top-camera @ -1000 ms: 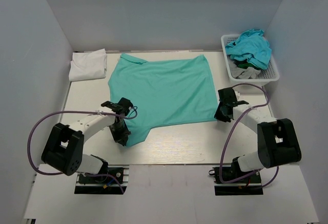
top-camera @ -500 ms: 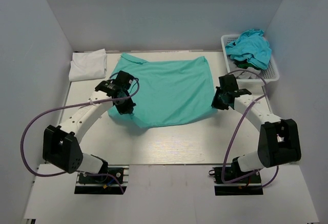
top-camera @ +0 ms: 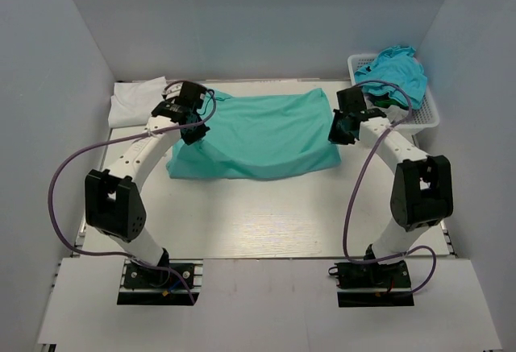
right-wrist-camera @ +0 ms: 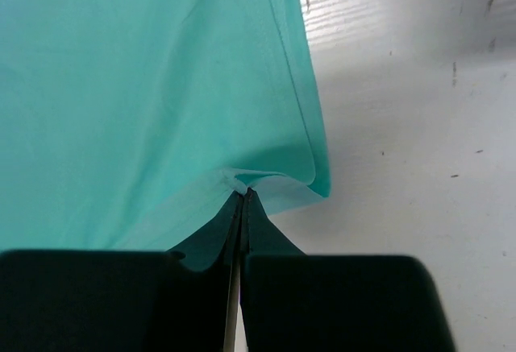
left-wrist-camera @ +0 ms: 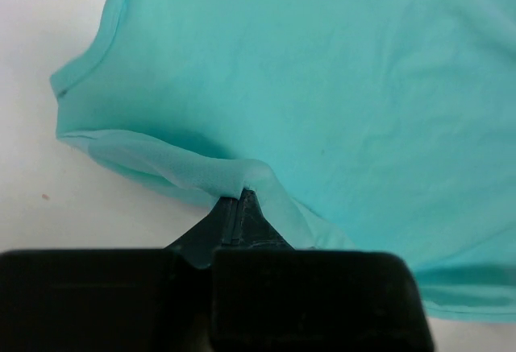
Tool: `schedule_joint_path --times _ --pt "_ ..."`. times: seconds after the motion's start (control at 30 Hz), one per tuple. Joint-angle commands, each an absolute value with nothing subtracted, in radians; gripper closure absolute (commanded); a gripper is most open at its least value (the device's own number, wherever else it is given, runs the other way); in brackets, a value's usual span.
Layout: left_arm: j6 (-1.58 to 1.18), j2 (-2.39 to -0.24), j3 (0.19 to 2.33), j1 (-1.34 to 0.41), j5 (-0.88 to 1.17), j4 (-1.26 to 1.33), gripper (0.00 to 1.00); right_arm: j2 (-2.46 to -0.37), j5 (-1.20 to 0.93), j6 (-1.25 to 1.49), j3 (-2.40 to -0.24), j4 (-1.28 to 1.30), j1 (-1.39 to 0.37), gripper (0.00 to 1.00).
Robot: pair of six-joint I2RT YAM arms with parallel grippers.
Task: Fold and stack the t-shirts
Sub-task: Fold the flattened tshirt in 1/3 of the way
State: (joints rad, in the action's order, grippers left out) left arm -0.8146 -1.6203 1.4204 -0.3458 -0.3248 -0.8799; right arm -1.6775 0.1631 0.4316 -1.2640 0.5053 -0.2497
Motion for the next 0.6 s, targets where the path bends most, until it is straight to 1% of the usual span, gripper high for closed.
schedule_joint_path --times 0.0,0.13,0.4,0.57 --pt "-0.782 -1.614 1.463 -0.312 -0.339 -0.818 1.00 -1.706 0.228 0.399 -1.354 0.552 -0.244 1.00" --pt "-0.762 -1.698 1.514 -0.290 -0.284 -0.795 1.00 -1.779 0.235 0.379 -1.451 0.566 -0.242 1.00" --pt "-0.699 -1.808 1.644 -0.261 -0.265 -0.772 1.00 -1.901 0.262 0.348 -1.592 0.597 -0.239 1.00" --pt "-0.689 -1.914 1.730 -0.241 -0.265 -0.819 1.00 -1.989 0.281 0.344 -1.679 0.606 -0.235 1.00"
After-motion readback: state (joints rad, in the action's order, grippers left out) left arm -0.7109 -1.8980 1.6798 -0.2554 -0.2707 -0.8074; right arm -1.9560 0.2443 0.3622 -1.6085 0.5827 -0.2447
